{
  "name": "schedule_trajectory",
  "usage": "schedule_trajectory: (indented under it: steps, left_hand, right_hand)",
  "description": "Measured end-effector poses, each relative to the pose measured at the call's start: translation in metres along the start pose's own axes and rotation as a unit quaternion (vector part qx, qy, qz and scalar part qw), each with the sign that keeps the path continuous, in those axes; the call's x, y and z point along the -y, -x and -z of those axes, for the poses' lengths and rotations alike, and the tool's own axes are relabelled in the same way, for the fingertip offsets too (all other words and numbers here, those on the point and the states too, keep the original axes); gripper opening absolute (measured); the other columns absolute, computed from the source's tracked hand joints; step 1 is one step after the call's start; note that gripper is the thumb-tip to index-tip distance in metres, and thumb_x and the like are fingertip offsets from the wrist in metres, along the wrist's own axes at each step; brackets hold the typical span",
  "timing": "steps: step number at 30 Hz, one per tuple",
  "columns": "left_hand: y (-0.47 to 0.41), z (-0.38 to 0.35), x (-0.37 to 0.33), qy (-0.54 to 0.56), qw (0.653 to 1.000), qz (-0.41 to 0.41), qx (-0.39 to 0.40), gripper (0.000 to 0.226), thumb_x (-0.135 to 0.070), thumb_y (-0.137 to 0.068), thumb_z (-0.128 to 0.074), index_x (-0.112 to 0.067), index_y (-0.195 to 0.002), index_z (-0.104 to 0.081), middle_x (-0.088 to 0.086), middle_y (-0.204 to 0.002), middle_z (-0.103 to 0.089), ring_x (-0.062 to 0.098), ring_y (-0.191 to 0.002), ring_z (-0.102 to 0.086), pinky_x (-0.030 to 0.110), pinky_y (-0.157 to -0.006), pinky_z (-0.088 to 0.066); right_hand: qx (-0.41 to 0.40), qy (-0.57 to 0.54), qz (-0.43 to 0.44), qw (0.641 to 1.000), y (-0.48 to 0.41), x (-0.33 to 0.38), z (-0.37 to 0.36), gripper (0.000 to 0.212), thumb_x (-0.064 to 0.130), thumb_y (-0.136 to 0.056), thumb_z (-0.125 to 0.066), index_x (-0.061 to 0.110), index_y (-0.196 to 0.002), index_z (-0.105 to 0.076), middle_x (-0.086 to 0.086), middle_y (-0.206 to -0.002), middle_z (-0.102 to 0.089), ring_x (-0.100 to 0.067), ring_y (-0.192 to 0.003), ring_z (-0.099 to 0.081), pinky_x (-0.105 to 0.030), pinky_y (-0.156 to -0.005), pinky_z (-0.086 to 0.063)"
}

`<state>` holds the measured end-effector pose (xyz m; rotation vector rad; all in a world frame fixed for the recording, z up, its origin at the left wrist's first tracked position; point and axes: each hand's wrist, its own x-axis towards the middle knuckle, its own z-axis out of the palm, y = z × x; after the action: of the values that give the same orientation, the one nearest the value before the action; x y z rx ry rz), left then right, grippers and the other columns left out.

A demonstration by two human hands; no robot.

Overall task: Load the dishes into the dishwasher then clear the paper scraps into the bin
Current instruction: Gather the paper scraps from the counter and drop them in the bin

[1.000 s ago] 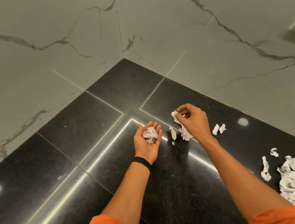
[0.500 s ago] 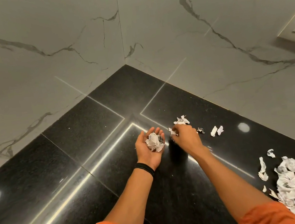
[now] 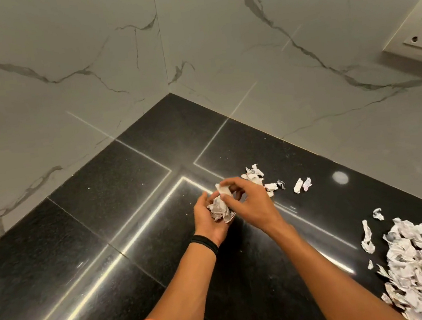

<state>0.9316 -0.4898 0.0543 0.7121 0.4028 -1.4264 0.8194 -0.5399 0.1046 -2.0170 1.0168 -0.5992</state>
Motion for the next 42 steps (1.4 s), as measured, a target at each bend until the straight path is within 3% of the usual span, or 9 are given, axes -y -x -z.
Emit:
schedule_trajectory:
  steps: [4,6,9,17,27,32,34,38,42]
  left_hand:
    - [0.001,-0.008,0.004,-0.006,1.0,0.012,0.013,0.048,-0.04,-0.101,-0.046,0.0,-0.112,-0.068,0.024,-0.113,-0.07,0.036,-0.098,-0.072,0.045,-0.091,-0.058]
    - [-0.003,-0.01,0.004,0.014,1.0,0.008,0.009,0.046,-0.036,-0.102,-0.045,0.003,-0.118,-0.065,0.026,-0.12,-0.068,0.036,-0.103,-0.069,0.046,-0.099,-0.053]
    - [-0.004,-0.011,0.003,0.043,0.999,0.002,-0.016,0.037,-0.028,-0.103,-0.046,0.002,-0.113,-0.065,0.024,-0.108,-0.07,0.034,-0.093,-0.069,0.043,-0.087,-0.058]
    - [-0.008,-0.011,0.004,0.028,0.999,0.002,-0.027,0.038,-0.03,-0.105,-0.044,0.002,-0.112,-0.064,0.023,-0.103,-0.07,0.032,-0.091,-0.068,0.041,-0.073,-0.063]
    - [0.0,-0.009,0.004,-0.008,0.999,-0.011,-0.031,0.037,-0.032,-0.104,-0.048,0.0,-0.112,-0.064,0.021,-0.111,-0.066,0.031,-0.1,-0.065,0.045,-0.086,-0.056]
    - [0.006,-0.013,0.02,-0.037,0.999,0.007,0.01,0.039,-0.035,-0.103,-0.047,-0.002,-0.115,-0.064,0.023,-0.114,-0.068,0.033,-0.094,-0.068,0.045,-0.089,-0.053]
    - [0.011,-0.013,0.024,-0.029,0.999,0.019,0.034,0.043,-0.036,-0.102,-0.045,-0.001,-0.117,-0.066,0.021,-0.109,-0.069,0.031,-0.091,-0.069,0.046,-0.099,-0.048]
    - [0.016,-0.014,0.022,0.017,0.999,0.018,0.036,0.039,-0.033,-0.101,-0.047,-0.001,-0.112,-0.066,0.019,-0.11,-0.068,0.03,-0.097,-0.066,0.042,-0.098,-0.049]
    - [0.013,-0.011,0.014,0.01,1.0,0.003,0.012,0.037,-0.033,-0.102,-0.048,-0.002,-0.113,-0.067,0.019,-0.109,-0.07,0.03,-0.098,-0.068,0.043,-0.094,-0.054]
  right_hand:
    - [0.041,0.051,0.018,0.998,-0.003,0.0,0.0,0.025,0.048,-0.09,-0.072,0.034,-0.111,-0.074,0.016,-0.089,-0.07,0.003,-0.085,-0.059,-0.011,-0.07,-0.041]
    - [-0.041,0.005,-0.006,0.999,-0.012,-0.009,0.009,0.011,0.038,-0.093,-0.071,0.031,-0.1,-0.076,0.014,-0.084,-0.072,-0.005,-0.079,-0.065,-0.022,-0.069,-0.05]
    - [-0.118,0.094,-0.094,0.984,-0.027,-0.041,0.032,0.014,0.029,-0.092,-0.07,0.024,-0.104,-0.075,0.009,-0.091,-0.071,-0.009,-0.08,-0.066,-0.035,-0.077,-0.056]
    - [-0.092,0.154,-0.197,0.964,-0.036,-0.081,0.039,0.022,0.029,-0.09,-0.07,0.024,-0.112,-0.071,0.011,-0.092,-0.071,-0.014,-0.088,-0.068,-0.037,-0.081,-0.057]
    - [-0.193,-0.206,-0.244,0.928,-0.023,-0.047,0.066,0.012,0.008,-0.088,-0.073,0.016,-0.097,-0.075,-0.003,-0.089,-0.076,-0.016,-0.08,-0.07,-0.025,-0.071,-0.058]
    - [-0.066,-0.288,-0.25,0.922,-0.002,-0.016,0.038,0.014,0.004,-0.089,-0.072,0.003,-0.103,-0.073,-0.01,-0.088,-0.074,-0.012,-0.069,-0.065,-0.018,-0.055,-0.048]
    - [-0.029,-0.272,-0.233,0.933,0.002,-0.009,0.025,0.012,0.003,-0.088,-0.073,0.0,-0.1,-0.073,-0.013,-0.085,-0.074,-0.014,-0.066,-0.065,-0.02,-0.054,-0.048]
    - [-0.09,-0.25,-0.201,0.943,-0.005,-0.009,0.026,0.005,0.005,-0.091,-0.072,0.0,-0.091,-0.073,-0.012,-0.08,-0.075,-0.019,-0.064,-0.066,-0.028,-0.056,-0.056]
    - [-0.085,-0.05,-0.178,0.979,-0.035,-0.033,0.034,0.008,0.017,-0.088,-0.075,0.023,-0.092,-0.077,0.007,-0.085,-0.075,-0.009,-0.081,-0.07,-0.031,-0.076,-0.058]
